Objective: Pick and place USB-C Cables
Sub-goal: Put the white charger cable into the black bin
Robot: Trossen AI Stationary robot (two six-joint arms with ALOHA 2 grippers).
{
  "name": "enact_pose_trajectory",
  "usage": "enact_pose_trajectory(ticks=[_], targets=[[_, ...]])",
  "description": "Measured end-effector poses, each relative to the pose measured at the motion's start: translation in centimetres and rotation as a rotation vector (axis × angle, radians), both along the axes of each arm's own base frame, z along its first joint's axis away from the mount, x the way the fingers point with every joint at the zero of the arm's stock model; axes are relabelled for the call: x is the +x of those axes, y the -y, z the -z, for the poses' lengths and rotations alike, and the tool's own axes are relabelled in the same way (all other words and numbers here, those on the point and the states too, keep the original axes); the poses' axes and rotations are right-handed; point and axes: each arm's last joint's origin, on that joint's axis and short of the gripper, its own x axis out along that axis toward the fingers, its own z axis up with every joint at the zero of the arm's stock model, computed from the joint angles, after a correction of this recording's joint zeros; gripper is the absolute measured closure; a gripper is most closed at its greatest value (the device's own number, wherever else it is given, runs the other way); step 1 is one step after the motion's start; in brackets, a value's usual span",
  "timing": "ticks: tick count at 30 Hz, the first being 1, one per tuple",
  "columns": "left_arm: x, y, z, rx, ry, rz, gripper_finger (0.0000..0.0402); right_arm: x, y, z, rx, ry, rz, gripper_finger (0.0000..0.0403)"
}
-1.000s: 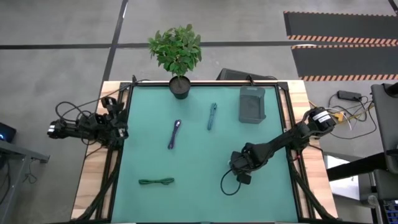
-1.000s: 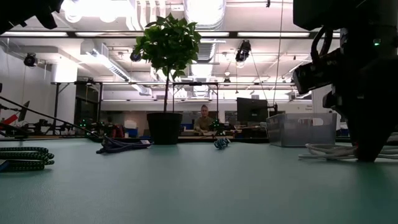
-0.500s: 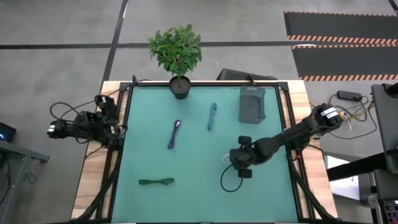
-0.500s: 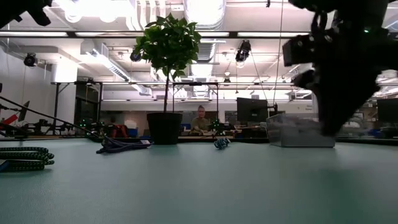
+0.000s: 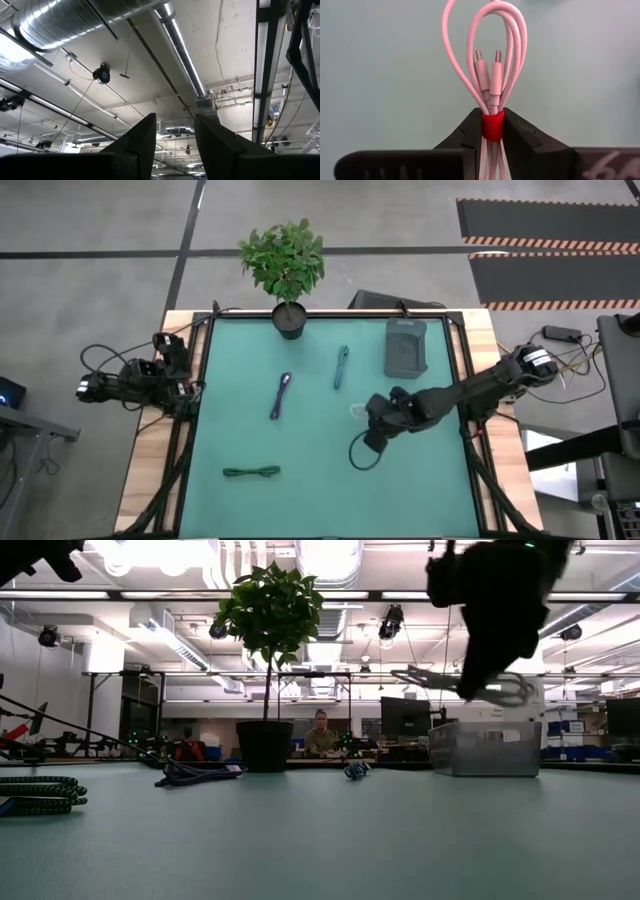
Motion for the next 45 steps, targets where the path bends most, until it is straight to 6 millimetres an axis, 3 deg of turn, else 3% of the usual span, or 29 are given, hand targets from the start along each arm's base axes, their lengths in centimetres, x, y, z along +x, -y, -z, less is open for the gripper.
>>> enact_pose_trajectory(ticks=[5,10,19,31,37,45], targets=[[0.0,0.0,0.0,0.002,-0.001,-0.002,0.0283,0.9,2.0,-3.0,0.023,-0.052,0.208,0.0366],[0.0,0.0,0.0,0.002,-0.002,-0.002,0.0283,1.3,5.3,-6.1,0.027,-0.092,0.357,0.0363],[0.1,0.0,0.1,0.004,-0.013,-0.003,0.0283,-0.7,12.4,-9.1,0.022,-0.154,0.536,0.0369],[0.1,0.0,0.1,0.004,-0.013,-0.003,0.0283,-4.4,22.2,-8.7,0.039,-0.196,0.793,0.0369],[0.2,0.0,0.2,0.006,-0.023,-0.003,0.0283,-6.2,24.3,-7.0,0.142,-0.232,0.891,0.0369],[0.2,0.0,0.2,0.006,-0.023,-0.004,0.0283,-6.6,25.9,-4.9,0.249,-0.19,0.954,0.0369]])
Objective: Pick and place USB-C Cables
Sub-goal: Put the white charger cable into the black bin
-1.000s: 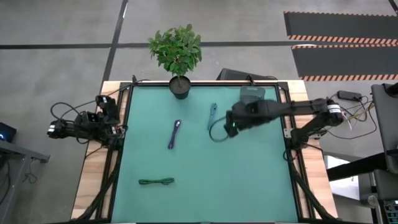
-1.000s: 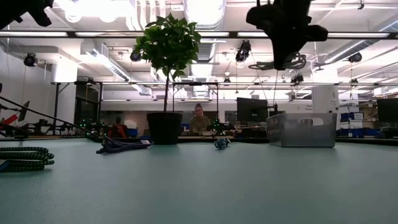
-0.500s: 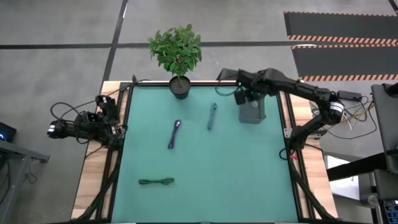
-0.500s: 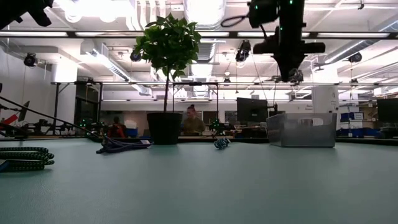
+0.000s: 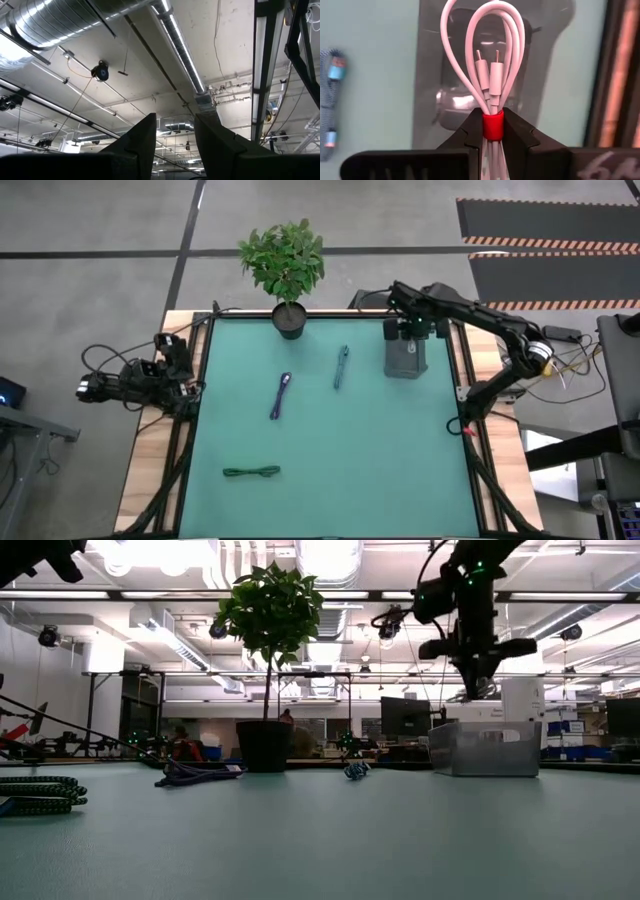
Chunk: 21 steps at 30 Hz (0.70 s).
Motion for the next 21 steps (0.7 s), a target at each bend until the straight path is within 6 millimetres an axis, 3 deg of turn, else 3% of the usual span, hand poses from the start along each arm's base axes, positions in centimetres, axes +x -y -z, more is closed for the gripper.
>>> enact_pose_trajectory(ticks=[11,21], targets=[[0.0,0.0,0.0,0.005,-0.001,-0.007,0.0283,1.1,1.9,2.9,0.047,-0.048,-0.032,0.0369],[0.0,0.0,0.0,0.005,-0.002,-0.007,0.0283,1.2,2.5,3.8,0.071,-0.077,-0.044,0.0369]])
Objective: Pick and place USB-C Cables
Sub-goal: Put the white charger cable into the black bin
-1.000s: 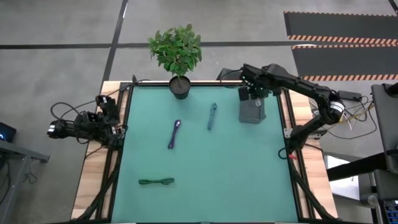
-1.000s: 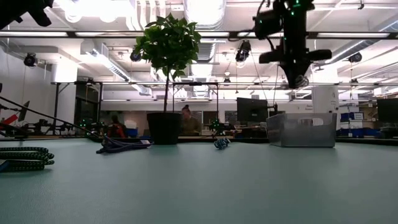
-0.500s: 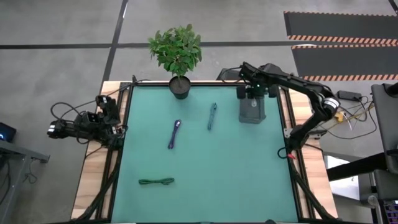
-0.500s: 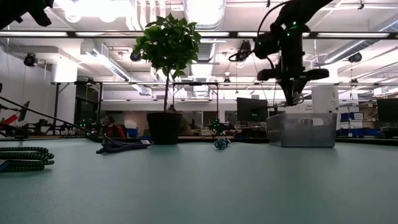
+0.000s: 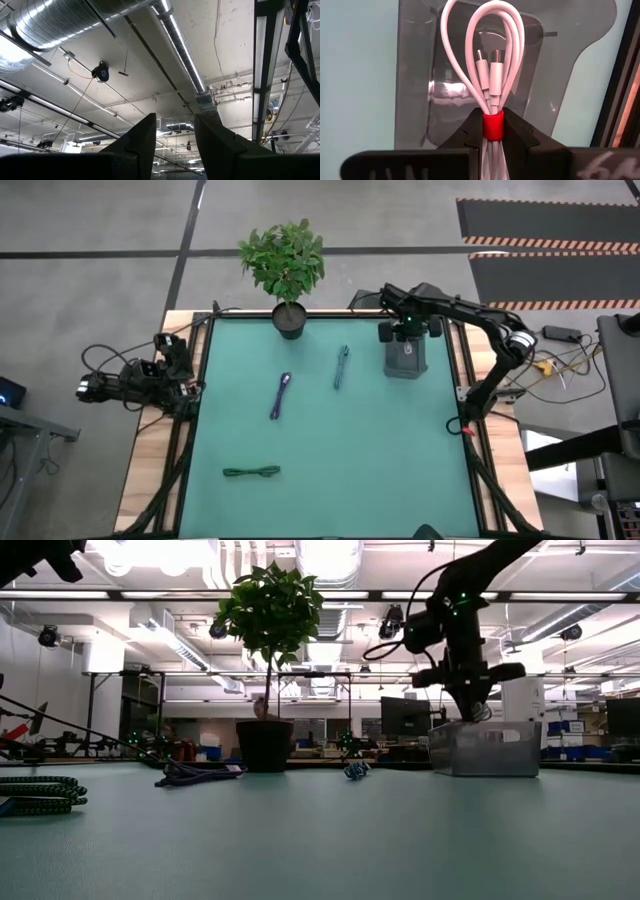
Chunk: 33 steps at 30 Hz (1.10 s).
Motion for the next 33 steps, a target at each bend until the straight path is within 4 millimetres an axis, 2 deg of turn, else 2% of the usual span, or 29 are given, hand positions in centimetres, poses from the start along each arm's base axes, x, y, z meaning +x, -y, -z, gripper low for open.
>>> enact_pose_trajectory(ticks=[9,33], targets=[[0.0,0.0,-0.01,0.0,0.0,0.0,0.0283,0.35,0.32,0.67,0.003,-0.001,0.03,0.0369],[-0.01,0.0,-0.02,-0.001,0.001,0.001,0.0283,0.39,0.3,0.5,-0.029,-0.003,0.086,0.0369]])
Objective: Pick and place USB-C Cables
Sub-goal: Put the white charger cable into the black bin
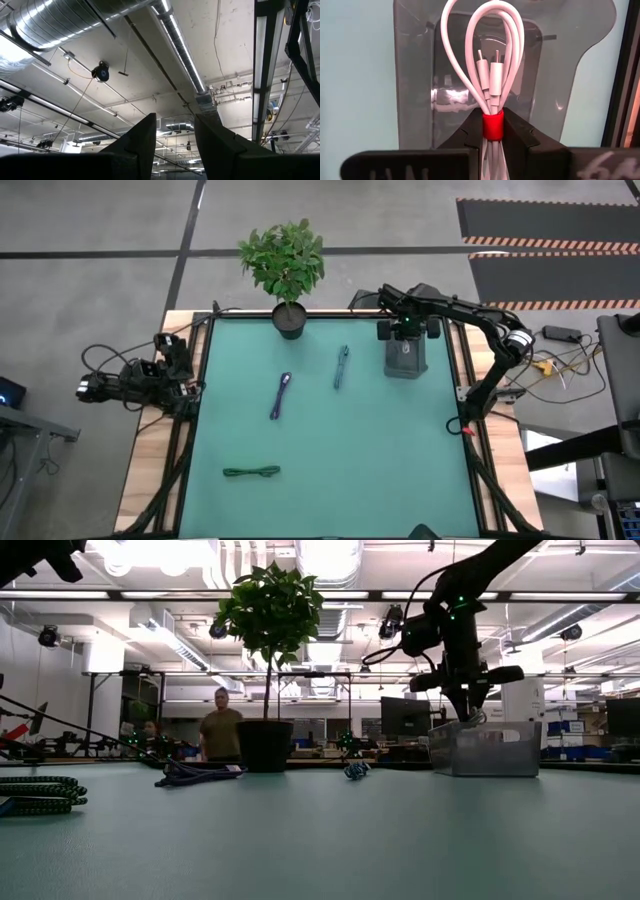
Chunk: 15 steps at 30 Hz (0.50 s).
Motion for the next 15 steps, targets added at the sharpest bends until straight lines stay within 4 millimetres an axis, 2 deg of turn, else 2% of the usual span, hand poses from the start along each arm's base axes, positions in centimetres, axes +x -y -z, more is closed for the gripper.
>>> enact_pose_trajectory(ticks=[15], targets=[[-0.14,-0.02,-0.1,-0.006,0.019,0.004,0.0283,0.66,-0.59,0.0,-0.01,0.015,0.048,0.0369]])
